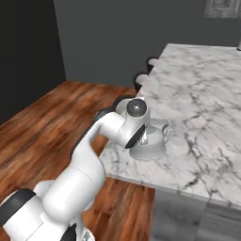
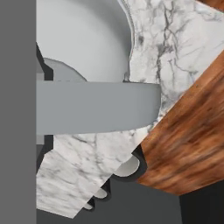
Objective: The kettle is done boiling. Turn off the stove, then wait for 300 timesteps before moving the kettle to the dining table.
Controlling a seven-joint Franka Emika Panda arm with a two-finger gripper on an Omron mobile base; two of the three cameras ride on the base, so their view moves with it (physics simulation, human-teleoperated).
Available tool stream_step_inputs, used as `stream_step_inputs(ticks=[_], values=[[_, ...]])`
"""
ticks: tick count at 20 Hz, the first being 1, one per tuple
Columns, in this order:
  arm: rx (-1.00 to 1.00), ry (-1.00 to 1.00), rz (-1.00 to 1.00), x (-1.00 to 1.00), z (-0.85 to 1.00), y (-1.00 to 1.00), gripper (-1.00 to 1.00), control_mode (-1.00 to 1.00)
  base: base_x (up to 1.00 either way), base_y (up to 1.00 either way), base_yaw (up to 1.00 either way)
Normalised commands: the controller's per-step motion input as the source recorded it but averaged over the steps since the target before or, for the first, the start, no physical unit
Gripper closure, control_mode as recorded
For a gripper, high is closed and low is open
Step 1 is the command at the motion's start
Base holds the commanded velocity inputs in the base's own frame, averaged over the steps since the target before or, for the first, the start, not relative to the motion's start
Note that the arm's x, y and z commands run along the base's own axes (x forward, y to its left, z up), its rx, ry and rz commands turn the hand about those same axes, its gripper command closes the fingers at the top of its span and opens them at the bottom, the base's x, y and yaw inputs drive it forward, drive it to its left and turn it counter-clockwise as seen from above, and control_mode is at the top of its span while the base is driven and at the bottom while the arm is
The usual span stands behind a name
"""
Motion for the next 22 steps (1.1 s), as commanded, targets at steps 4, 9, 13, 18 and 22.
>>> stream_step_inputs(ticks=[4,9,13,18,22], values=[[0.0,0.0,0.0,0.0,0.0,0.0,1.0,1.0,0.61,0.39,-0.28],[0.0,0.0,0.0,0.0,0.0,0.0,1.0,1.0,0.6,0.37,-0.28],[0.0,0.0,0.0,0.0,0.0,0.0,1.0,1.0,0.53,0.35,-0.26],[0.0,0.0,0.0,0.0,0.0,0.0,1.0,1.0,0.31,0.17,-0.14],[0.0,0.0,0.0,0.0,0.0,0.0,1.0,1.0,0.02,0.02,0.0]])
